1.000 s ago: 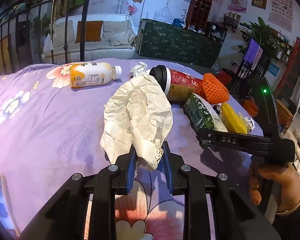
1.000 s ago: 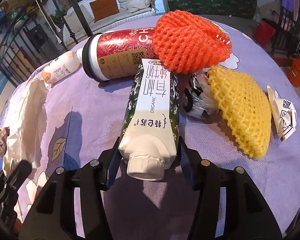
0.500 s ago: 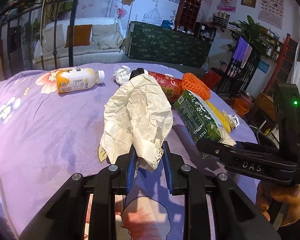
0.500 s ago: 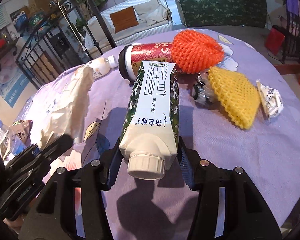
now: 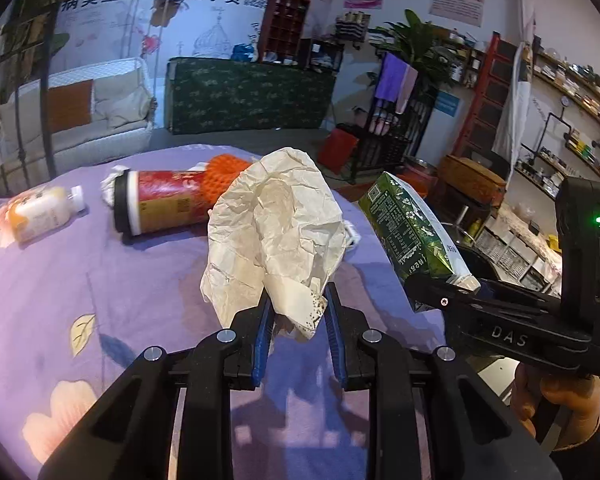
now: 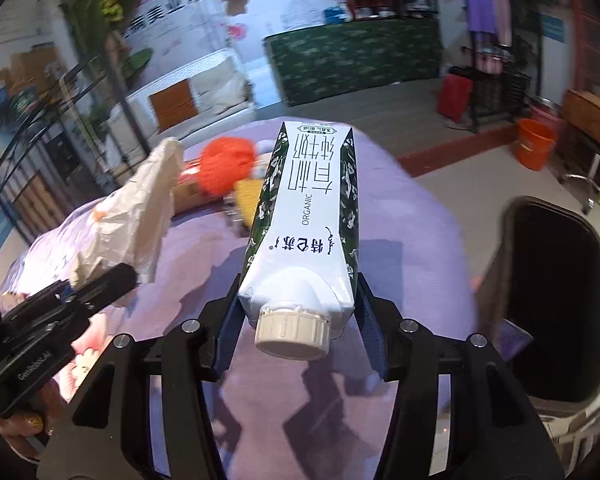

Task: Collect trash
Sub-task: 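Carry the carton to the bin and release it with the right gripper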

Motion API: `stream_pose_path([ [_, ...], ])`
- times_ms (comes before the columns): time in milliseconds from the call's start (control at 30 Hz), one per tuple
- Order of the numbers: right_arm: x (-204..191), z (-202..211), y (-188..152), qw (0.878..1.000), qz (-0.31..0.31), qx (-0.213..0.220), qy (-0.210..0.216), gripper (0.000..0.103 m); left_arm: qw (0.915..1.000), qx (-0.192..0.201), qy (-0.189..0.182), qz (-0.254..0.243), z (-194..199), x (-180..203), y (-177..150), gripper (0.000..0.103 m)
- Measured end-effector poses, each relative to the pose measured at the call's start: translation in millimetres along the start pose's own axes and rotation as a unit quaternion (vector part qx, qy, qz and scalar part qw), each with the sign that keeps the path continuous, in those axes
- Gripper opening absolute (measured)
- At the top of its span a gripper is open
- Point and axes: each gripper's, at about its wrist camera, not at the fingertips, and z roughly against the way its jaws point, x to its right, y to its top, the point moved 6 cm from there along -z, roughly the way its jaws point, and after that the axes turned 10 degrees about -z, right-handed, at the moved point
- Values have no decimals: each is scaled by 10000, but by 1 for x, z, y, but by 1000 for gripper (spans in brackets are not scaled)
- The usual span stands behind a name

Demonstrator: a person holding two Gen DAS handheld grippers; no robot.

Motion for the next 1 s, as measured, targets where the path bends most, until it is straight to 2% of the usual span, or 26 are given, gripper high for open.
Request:
stream_pose_path([
  [200, 76, 20, 6, 9969, -442, 176, -629, 53, 9975, 192, -536, -428, -17, 51, 22, 24],
  [300, 119, 23, 8, 9931, -658, 154, -961, 53, 9956, 215, -664, -625, -24, 71, 29, 24],
  [400, 161, 14, 10, 9872, -918, -76, -1299, 53, 9936, 212, -779, -792, -34, 90, 35, 24],
  [533, 211, -8, 9, 9758, -1431, -606, -1541, 53, 9905, 135, -986, -946, -45, 108, 37, 24],
  [700, 246, -34, 1, 9617, -1635, -1148, -1876, 53, 9877, 68, -1159, -1050, -57, 128, 39, 24],
  [833, 256, -47, -6, 9534, -1688, -1490, -2007, 53, 9863, 12, -1242, -1087, -61, 136, 37, 24],
  [933, 262, -46, -7, 9509, -1817, -1471, -2030, 53, 9851, -61, -1335, -1081, -64, 141, 36, 24],
  [1000, 263, -43, -8, 9517, -1841, -1403, -2017, 58, 9841, -120, -1403, -1083, -67, 146, 35, 24],
])
